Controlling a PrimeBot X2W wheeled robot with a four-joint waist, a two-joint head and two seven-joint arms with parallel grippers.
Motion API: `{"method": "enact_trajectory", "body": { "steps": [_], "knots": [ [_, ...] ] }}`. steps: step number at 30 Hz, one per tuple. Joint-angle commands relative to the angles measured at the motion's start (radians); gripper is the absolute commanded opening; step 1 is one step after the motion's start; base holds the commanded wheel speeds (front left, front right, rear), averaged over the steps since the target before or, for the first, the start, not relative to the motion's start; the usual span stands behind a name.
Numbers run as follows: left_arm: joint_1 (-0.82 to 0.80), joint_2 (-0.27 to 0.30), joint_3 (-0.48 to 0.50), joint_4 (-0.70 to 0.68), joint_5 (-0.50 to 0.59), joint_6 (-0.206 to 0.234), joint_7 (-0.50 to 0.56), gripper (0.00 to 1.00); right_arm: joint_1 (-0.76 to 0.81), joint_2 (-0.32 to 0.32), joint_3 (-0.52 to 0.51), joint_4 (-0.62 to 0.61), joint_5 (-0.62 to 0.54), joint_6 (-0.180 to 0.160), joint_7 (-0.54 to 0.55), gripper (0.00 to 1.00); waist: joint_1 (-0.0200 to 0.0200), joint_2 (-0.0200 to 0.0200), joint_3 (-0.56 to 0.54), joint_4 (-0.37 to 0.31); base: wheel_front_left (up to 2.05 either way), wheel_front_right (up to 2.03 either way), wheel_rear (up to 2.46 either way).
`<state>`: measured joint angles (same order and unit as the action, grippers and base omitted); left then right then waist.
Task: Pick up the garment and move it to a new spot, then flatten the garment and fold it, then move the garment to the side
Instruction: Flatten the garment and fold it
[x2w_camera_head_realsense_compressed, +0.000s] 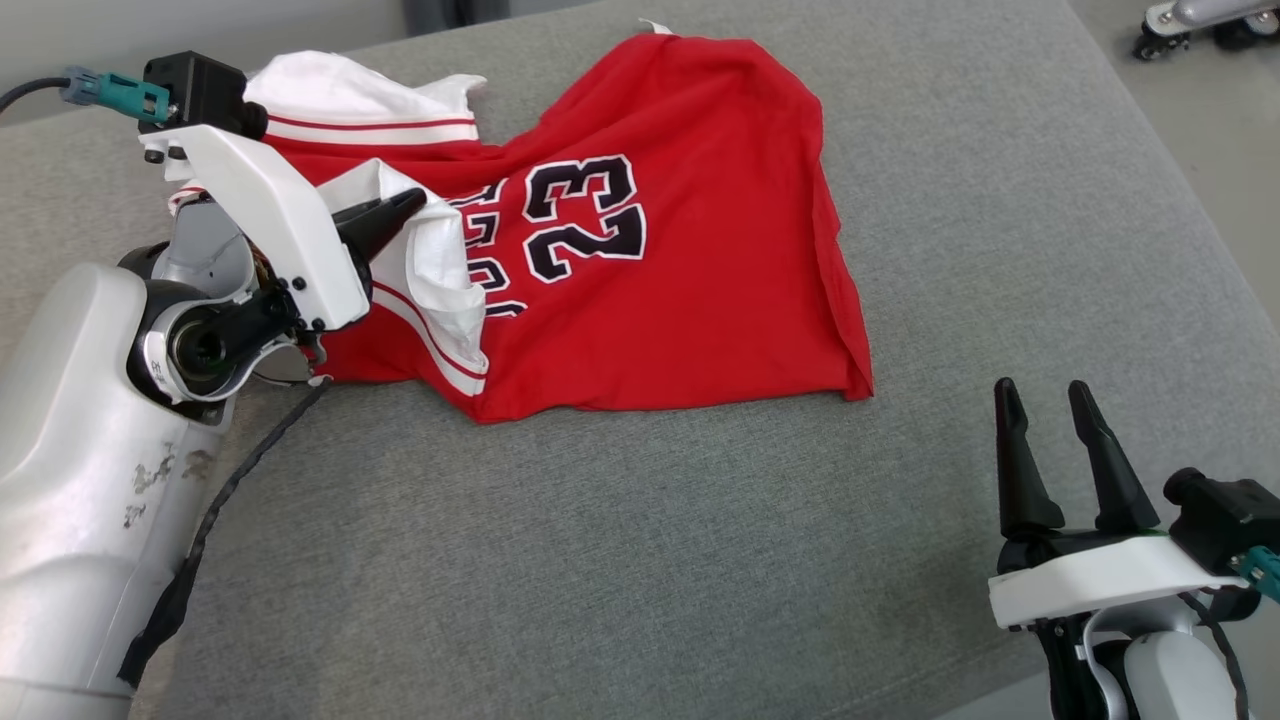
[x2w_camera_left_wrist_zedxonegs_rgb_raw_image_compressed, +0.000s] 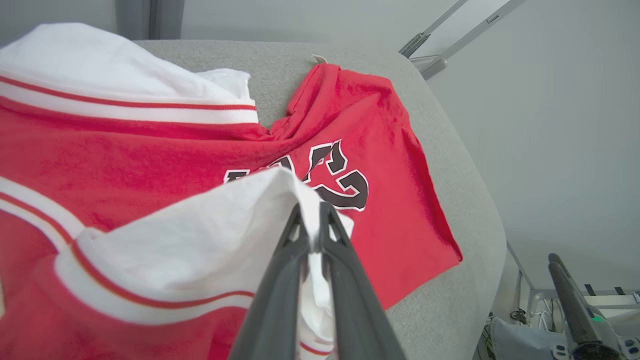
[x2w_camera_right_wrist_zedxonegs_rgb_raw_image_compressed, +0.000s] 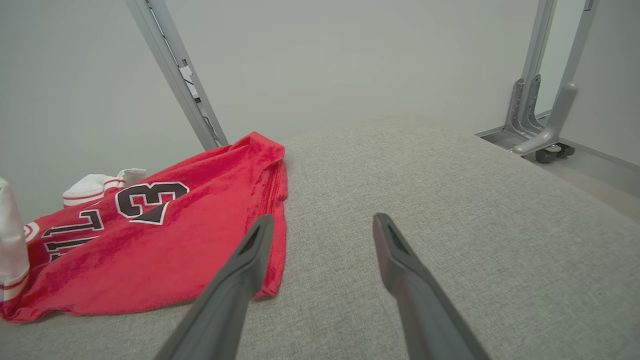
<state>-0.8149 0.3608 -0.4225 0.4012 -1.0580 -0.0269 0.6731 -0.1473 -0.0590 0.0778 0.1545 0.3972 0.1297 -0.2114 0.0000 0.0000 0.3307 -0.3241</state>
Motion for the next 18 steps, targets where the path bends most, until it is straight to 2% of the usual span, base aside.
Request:
{"method": "enact_trajectory", "body": {
  "steps": [1, 5, 10, 14, 17, 18],
  "knots": [
    [-0.025, -0.008, 0.008, 0.039, 0.0, -0.009, -0.017, 1.0, -0.018, 0.0, 0.007, 0.01, 0.006, 0.002, -0.01, 1.0, 0.0, 0.0, 0.017, -0.019, 0.0, 0.0, 0.0],
    [-0.072, -0.015, 0.018, 0.12, 0.001, -0.047, -0.06, 1.0, -0.031, 0.002, 0.009, 0.03, 0.005, 0.002, -0.02, 1.0, 0.0, 0.0, 0.012, -0.002, 0.0, 0.0, 0.0],
    [-0.087, 0.008, -0.013, 0.109, 0.049, -0.089, -0.129, 1.0, -0.015, -0.004, -0.003, 0.038, -0.009, 0.002, -0.024, 1.0, 0.0, 0.0, -0.002, 0.05, 0.0, 0.0, 0.0],
    [-0.051, 0.019, -0.052, 0.063, 0.1, -0.098, -0.211, 1.0, -0.009, -0.007, -0.008, 0.03, -0.012, 0.002, -0.019, 1.0, 0.0, 0.0, -0.009, 0.083, 0.0, 0.0, 0.0],
    [-0.025, -0.004, -0.1, 0.039, 0.172, -0.097, -0.291, 1.0, -0.007, -0.013, -0.012, 0.021, -0.014, 0.002, -0.012, 1.0, 0.0, 0.0, -0.003, 0.096, 0.0, 0.0, 0.0],
    [-0.021, -0.015, -0.116, 0.039, 0.201, -0.084, -0.32, 1.0, -0.006, -0.015, -0.014, 0.016, -0.015, 0.002, -0.009, 1.0, 0.0, 0.0, -0.001, 0.099, 0.0, 0.0, 0.0]
  ]
}}
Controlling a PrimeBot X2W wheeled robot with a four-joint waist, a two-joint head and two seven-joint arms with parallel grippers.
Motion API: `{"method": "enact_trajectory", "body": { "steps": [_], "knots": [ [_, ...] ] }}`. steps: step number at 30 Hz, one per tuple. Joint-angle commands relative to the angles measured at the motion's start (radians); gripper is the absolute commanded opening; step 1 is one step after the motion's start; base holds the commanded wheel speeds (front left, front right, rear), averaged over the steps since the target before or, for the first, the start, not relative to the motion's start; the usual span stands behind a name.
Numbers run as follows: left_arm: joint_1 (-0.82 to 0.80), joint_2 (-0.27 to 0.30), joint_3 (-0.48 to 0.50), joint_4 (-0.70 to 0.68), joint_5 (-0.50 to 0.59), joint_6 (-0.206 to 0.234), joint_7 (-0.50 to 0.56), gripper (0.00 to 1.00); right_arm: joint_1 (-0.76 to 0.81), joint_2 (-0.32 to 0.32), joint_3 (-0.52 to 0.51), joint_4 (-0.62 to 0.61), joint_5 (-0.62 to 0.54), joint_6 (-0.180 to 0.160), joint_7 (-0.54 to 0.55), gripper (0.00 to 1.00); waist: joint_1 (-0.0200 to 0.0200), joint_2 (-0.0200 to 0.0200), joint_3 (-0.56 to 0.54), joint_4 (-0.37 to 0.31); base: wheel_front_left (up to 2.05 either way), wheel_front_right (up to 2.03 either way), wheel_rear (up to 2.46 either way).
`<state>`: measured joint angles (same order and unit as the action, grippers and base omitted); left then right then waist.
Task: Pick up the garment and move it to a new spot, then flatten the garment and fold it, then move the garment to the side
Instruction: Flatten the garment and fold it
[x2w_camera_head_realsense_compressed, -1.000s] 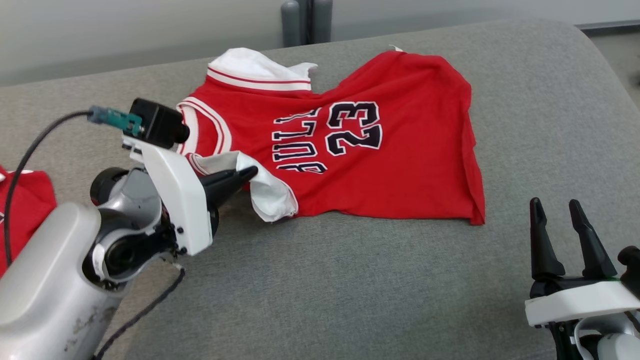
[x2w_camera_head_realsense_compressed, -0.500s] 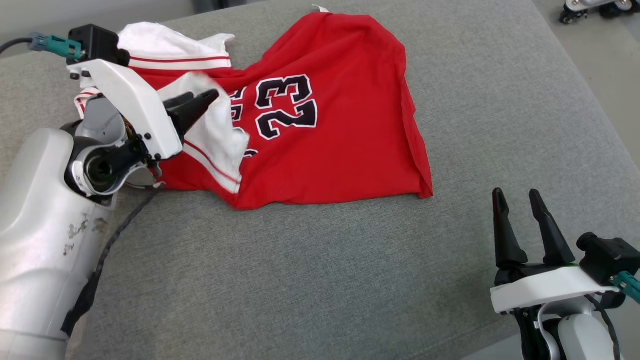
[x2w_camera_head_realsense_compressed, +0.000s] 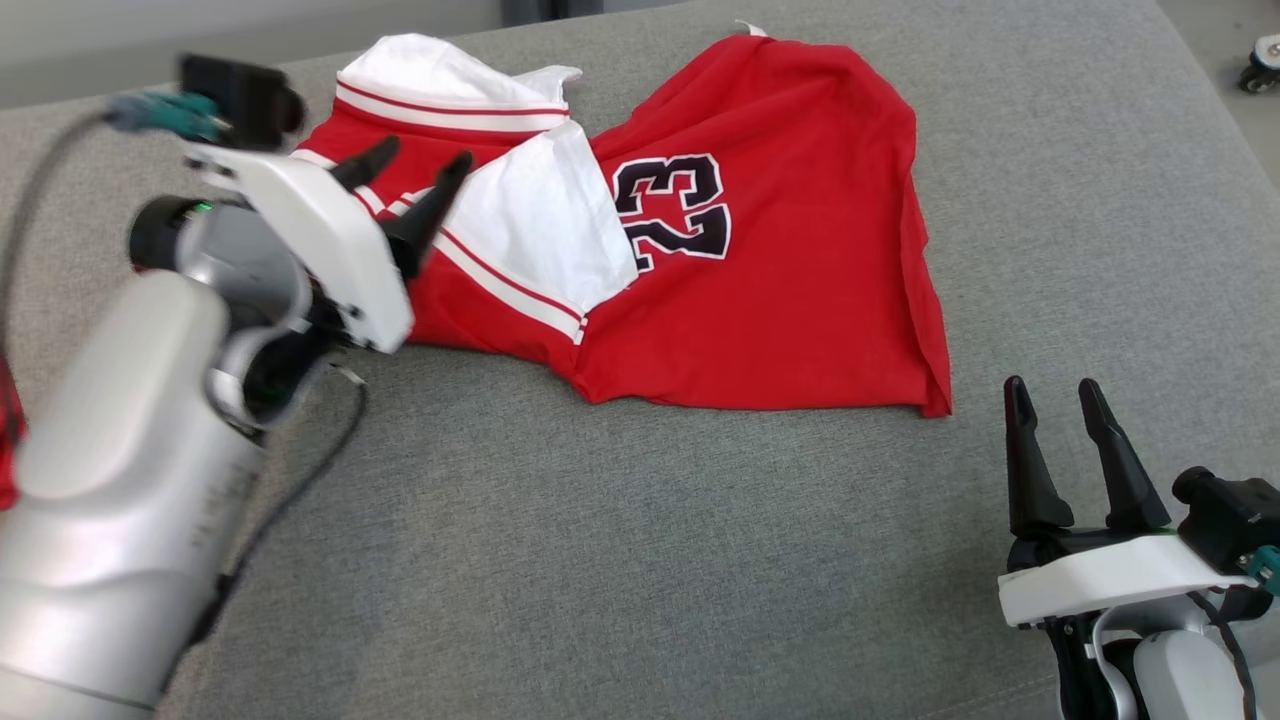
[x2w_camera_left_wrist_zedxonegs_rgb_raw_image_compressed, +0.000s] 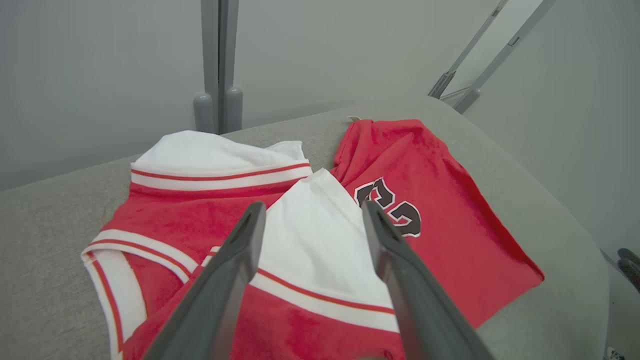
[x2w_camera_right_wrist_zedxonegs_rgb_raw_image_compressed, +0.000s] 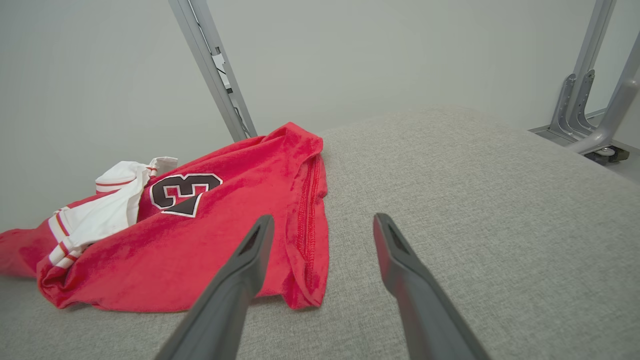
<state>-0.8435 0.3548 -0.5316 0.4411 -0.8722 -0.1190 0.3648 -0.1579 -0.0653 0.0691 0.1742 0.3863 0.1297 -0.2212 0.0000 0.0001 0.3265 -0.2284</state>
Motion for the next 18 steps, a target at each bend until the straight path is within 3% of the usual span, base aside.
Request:
{"method": "enact_trajectory", "body": {
  "steps": [1, 8, 18],
  "knots": [
    [0.01, -0.022, -0.022, 0.001, 0.043, 0.019, -0.038, 1.0, 0.004, -0.011, -0.006, -0.008, -0.005, 0.002, 0.004, 1.0, 0.0, -0.0001, 0.006, 0.003, 0.0, 0.0, 0.0],
    [-0.028, -0.12, -0.115, 0.089, 0.185, 0.099, -0.141, 1.0, -0.009, -0.015, -0.004, -0.038, -0.008, 0.002, 0.018, 1.0, 0.0, -0.0001, 0.047, -0.02, 0.0, 0.0, 0.0],
    [-0.193, -0.21, -0.144, 0.319, 0.243, 0.146, -0.158, 1.0, -0.029, -0.006, 0.01, -0.043, 0.001, 0.002, 0.008, 1.0, 0.0, -0.0001, 0.111, -0.073, 0.0, 0.0, 0.0]
  ]
}}
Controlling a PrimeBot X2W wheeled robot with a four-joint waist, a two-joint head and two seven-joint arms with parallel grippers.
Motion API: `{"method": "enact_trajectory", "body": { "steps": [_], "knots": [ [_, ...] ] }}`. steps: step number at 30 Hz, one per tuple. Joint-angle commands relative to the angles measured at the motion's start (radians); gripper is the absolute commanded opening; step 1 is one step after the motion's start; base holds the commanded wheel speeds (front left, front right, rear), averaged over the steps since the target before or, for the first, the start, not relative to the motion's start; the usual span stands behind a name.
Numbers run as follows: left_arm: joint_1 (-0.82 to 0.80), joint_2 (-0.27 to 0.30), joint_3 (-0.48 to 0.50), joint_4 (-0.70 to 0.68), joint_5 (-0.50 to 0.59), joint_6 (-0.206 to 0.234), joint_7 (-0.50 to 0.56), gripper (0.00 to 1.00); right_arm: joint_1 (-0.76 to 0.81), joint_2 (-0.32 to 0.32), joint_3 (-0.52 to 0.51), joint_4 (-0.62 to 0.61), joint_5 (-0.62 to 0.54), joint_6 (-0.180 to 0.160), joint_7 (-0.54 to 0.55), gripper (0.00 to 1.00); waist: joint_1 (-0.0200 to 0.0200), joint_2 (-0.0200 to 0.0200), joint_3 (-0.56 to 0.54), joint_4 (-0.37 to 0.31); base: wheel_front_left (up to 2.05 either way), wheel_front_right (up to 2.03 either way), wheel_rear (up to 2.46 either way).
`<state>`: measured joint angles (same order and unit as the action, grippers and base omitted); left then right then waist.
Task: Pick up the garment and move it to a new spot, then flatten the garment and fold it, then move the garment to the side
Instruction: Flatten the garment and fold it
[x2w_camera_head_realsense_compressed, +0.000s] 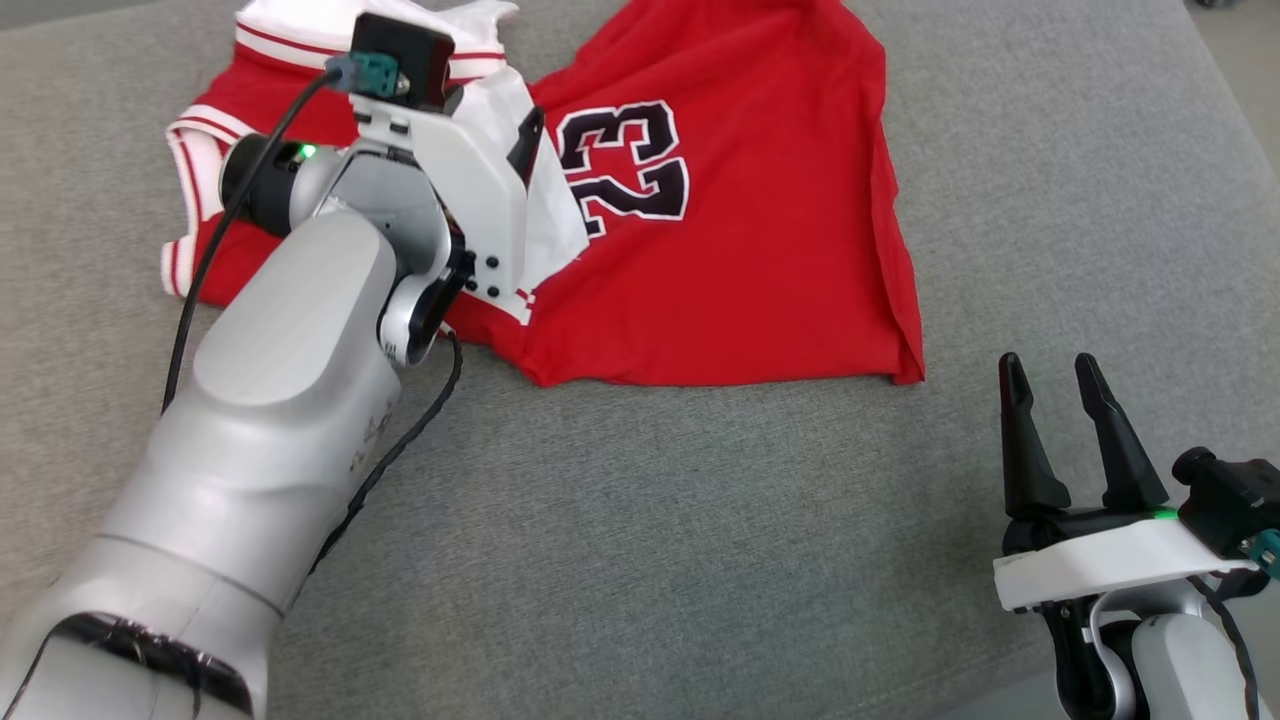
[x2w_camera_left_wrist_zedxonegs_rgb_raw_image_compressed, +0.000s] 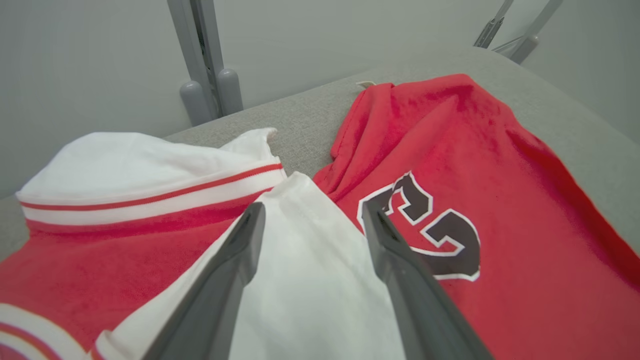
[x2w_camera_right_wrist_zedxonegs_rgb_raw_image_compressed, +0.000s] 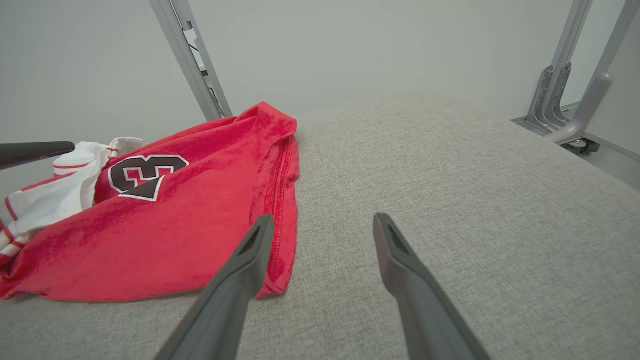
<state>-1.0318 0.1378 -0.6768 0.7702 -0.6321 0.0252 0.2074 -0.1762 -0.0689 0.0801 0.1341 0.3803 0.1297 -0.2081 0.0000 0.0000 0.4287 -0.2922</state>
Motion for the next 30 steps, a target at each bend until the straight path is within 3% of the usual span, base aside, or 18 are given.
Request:
{"method": "enact_trajectory", "body": {
  "steps": [1, 6, 21, 22, 23, 25, 27, 30],
  "knots": [
    [-0.021, -0.004, 0.001, 0.014, 0.003, 0.005, 0.0, 1.0, -0.014, -0.001, 0.001, -0.001, 0.008, 0.002, -0.006, 1.0, 0.0, 0.0, 0.014, -0.014, 0.0, 0.0, 0.0],
    [-0.09, -0.025, -0.003, 0.127, 0.013, 0.019, -0.013, 1.0, -0.024, 0.005, 0.008, 0.011, 0.011, 0.002, -0.017, 1.0, 0.0, 0.0, 0.035, -0.035, 0.0, 0.0, 0.0],
    [-0.196, -0.062, -0.046, 0.324, 0.035, -0.007, -0.051, 1.0, -0.054, 0.014, 0.028, 0.038, 0.02, 0.002, -0.038, 1.0, 0.0, 0.0, 0.061, -0.062, 0.0, 0.0, 0.0],
    [-0.201, -0.063, -0.049, 0.335, 0.036, -0.009, -0.048, 0.85, -0.055, 0.014, 0.027, 0.04, 0.021, 0.002, -0.04, 1.0, 0.0, 0.0, 0.062, -0.064, 0.0, 0.0, 0.0],
    [-0.206, -0.064, -0.052, 0.344, 0.036, -0.013, -0.048, 0.6, -0.054, 0.014, 0.027, 0.042, 0.022, 0.002, -0.041, 1.0, 0.0, 0.0, 0.063, -0.065, 0.0, 0.0, 0.0],
    [-0.213, -0.066, -0.055, 0.36, 0.033, -0.018, -0.054, 0.35, -0.053, 0.015, 0.024, 0.046, 0.023, 0.002, -0.042, 1.0, 0.0, 0.0, 0.062, -0.066, 0.0, 0.0, 0.0],
    [-0.214, -0.068, -0.062, 0.374, 0.034, -0.024, -0.057, 0.0, -0.051, 0.015, 0.022, 0.05, 0.023, 0.002, -0.044, 1.0, 0.0, 0.0, 0.059, -0.065, 0.0, 0.0, 0.0],
    [-0.21, -0.073, -0.067, 0.386, 0.029, -0.032, -0.073, 0.0, -0.049, 0.015, 0.016, 0.056, 0.021, 0.002, -0.048, 1.0, 0.0, 0.0, 0.048, -0.06, 0.0, 0.0, 0.0]
  ]
}}
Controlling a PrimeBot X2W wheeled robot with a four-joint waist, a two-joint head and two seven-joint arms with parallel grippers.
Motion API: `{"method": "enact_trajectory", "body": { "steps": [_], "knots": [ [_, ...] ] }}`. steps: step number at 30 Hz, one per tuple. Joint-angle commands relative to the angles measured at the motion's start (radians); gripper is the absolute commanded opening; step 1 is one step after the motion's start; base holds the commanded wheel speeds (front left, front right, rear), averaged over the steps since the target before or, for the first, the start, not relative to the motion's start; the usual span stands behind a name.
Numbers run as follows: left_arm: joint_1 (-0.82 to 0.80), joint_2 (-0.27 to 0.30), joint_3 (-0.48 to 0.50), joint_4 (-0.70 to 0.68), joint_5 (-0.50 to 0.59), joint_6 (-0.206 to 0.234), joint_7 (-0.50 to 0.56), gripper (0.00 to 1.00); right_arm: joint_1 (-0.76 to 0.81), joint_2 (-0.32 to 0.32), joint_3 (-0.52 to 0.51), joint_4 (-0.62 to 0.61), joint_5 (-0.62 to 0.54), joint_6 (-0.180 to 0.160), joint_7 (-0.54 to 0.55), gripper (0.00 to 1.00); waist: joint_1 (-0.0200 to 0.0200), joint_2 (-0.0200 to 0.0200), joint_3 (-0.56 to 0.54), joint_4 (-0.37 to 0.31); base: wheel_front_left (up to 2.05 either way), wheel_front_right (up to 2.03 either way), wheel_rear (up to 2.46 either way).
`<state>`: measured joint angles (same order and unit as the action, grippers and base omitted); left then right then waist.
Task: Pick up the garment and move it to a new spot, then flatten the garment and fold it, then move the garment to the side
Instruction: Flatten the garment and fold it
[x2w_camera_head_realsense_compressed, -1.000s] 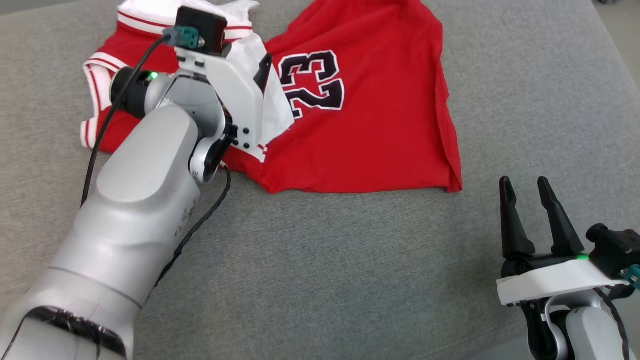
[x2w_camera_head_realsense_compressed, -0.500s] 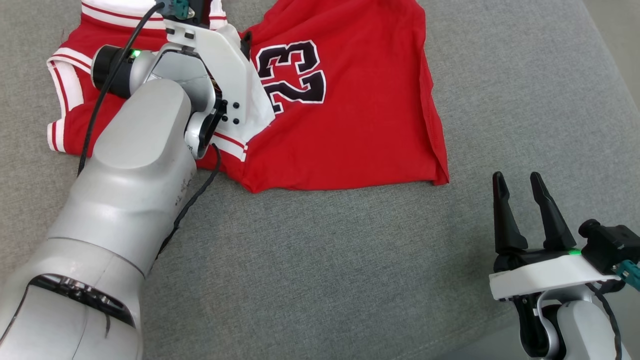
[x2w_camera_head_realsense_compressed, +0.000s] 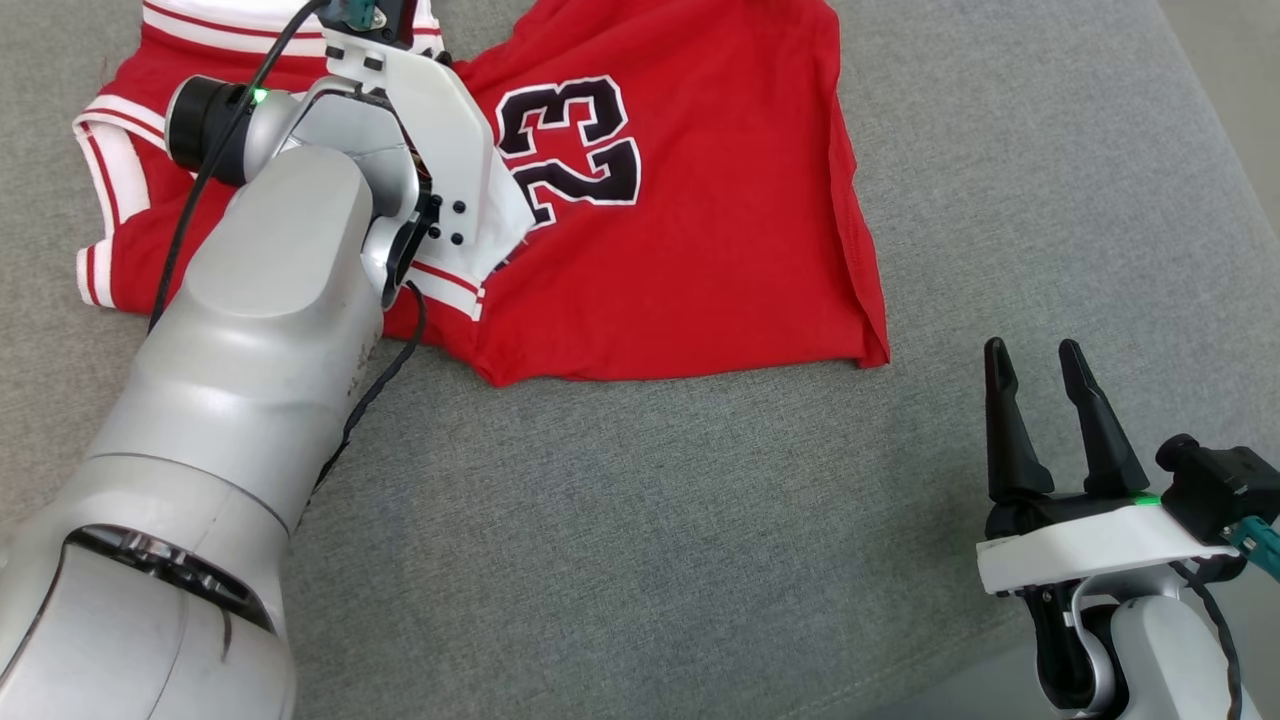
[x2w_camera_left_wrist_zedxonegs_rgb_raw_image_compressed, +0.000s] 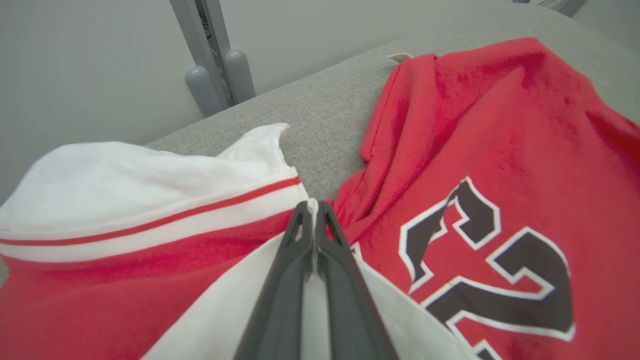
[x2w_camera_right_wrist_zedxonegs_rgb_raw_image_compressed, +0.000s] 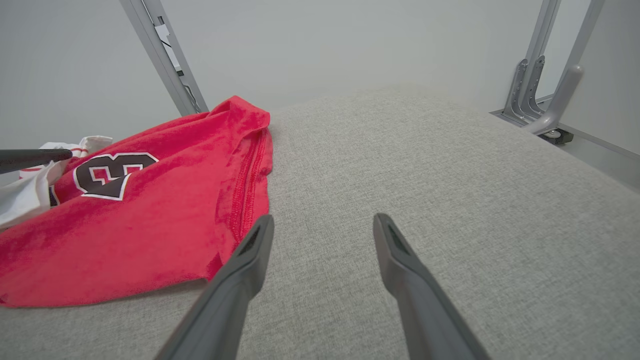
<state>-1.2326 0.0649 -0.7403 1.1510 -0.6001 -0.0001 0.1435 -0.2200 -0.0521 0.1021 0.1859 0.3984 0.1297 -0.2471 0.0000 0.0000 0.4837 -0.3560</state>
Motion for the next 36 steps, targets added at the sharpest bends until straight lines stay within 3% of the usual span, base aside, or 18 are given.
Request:
{"method": "enact_trajectory", "body": {
  "steps": [1, 12, 18, 24, 28, 36],
  "knots": [
    [-0.006, -0.001, -0.004, 0.005, -0.006, -0.009, -0.016, 0.0, -0.004, -0.002, -0.008, 0.005, 0.001, 0.002, -0.009, 1.0, 0.0, 0.0, -0.012, 0.007, 0.0, 0.0, 0.0],
    [0.104, -0.013, -0.023, -0.079, -0.073, -0.044, -0.105, 0.0, 0.048, -0.029, -0.047, 0.003, -0.022, 0.002, 0.019, 1.0, 0.0, 0.0, -0.146, 0.097, 0.0, 0.0, 0.0],
    [0.228, -0.012, -0.042, -0.192, -0.116, -0.012, -0.156, 0.0, 0.105, -0.059, -0.082, -0.024, -0.031, 0.002, 0.061, 1.0, 0.0, 0.0, -0.248, 0.194, 0.0, 0.0, 0.0],
    [0.419, 0.067, -0.018, -0.353, -0.153, 0.052, -0.166, 0.0, 0.163, -0.079, -0.114, -0.063, -0.036, 0.002, 0.118, 1.0, 0.0, 0.0, -0.341, 0.278, 0.0, 0.0, 0.0],
    [0.542, 0.137, 0.003, -0.523, -0.179, 0.118, -0.142, 0.0, 0.194, -0.091, -0.134, -0.087, -0.035, 0.002, 0.152, 1.0, 0.0, 0.0, -0.364, 0.318, 0.0, 0.0, 0.0],
    [0.808, 0.3, 0.038, -0.942, -0.211, 0.305, -0.053, 0.0, 0.23, -0.106, -0.167, -0.127, -0.027, 0.002, 0.198, 1.0, 0.0, 0.0, -0.37, 0.37, 0.0, 0.0, 0.0]
  ]
}}
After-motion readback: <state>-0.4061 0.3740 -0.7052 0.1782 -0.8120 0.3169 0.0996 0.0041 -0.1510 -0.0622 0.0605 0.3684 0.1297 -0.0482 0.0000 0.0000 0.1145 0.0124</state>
